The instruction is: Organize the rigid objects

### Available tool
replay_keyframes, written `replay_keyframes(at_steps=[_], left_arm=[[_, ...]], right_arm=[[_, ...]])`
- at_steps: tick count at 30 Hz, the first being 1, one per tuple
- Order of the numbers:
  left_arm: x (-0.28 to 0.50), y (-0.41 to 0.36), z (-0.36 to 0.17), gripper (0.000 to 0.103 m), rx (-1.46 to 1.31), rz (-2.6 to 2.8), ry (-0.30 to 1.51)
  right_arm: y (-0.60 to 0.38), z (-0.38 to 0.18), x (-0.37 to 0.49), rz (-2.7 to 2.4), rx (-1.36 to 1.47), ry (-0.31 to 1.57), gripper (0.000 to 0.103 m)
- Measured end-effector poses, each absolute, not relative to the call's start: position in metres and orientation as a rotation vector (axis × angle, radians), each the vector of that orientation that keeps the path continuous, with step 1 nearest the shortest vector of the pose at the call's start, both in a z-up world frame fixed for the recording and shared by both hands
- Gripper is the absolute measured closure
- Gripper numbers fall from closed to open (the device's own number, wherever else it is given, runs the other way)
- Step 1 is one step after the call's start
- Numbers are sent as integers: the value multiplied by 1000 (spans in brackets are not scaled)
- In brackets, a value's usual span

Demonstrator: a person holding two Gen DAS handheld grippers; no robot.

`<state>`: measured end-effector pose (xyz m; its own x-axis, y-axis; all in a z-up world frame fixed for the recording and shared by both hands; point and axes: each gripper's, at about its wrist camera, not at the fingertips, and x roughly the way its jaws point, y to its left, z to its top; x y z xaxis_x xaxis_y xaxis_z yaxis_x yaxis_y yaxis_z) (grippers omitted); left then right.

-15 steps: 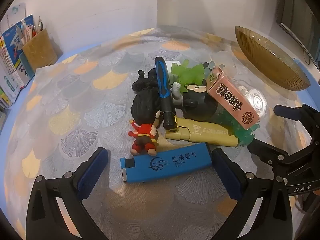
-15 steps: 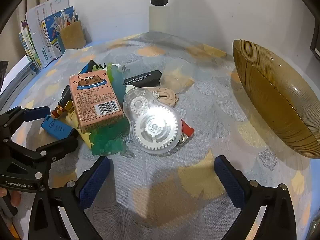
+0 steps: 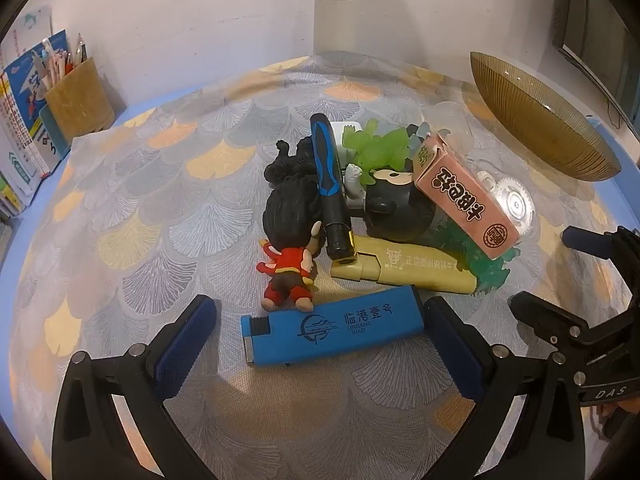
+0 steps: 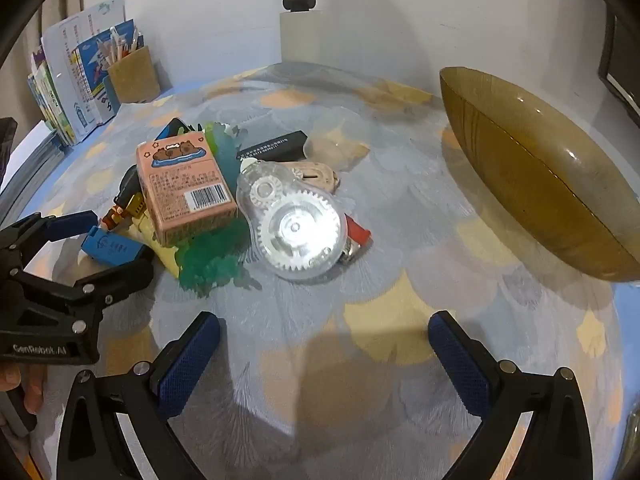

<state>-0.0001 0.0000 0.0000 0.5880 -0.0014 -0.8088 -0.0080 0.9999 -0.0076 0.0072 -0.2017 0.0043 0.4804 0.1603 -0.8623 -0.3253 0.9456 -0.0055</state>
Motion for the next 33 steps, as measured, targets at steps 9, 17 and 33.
replay_keyframes(at_steps=[9, 17, 33], left_arm=[[0, 2, 0, 0, -17, 14, 942], [-3, 1, 1, 0, -16, 16, 941], [0, 3, -1, 0, -17, 17, 941]], right_arm=[[-170, 21, 24, 369, -318, 1068, 0], [-191, 3, 24, 372, -213, 1059, 0], [-186, 0, 22, 362, -226, 1017, 0]])
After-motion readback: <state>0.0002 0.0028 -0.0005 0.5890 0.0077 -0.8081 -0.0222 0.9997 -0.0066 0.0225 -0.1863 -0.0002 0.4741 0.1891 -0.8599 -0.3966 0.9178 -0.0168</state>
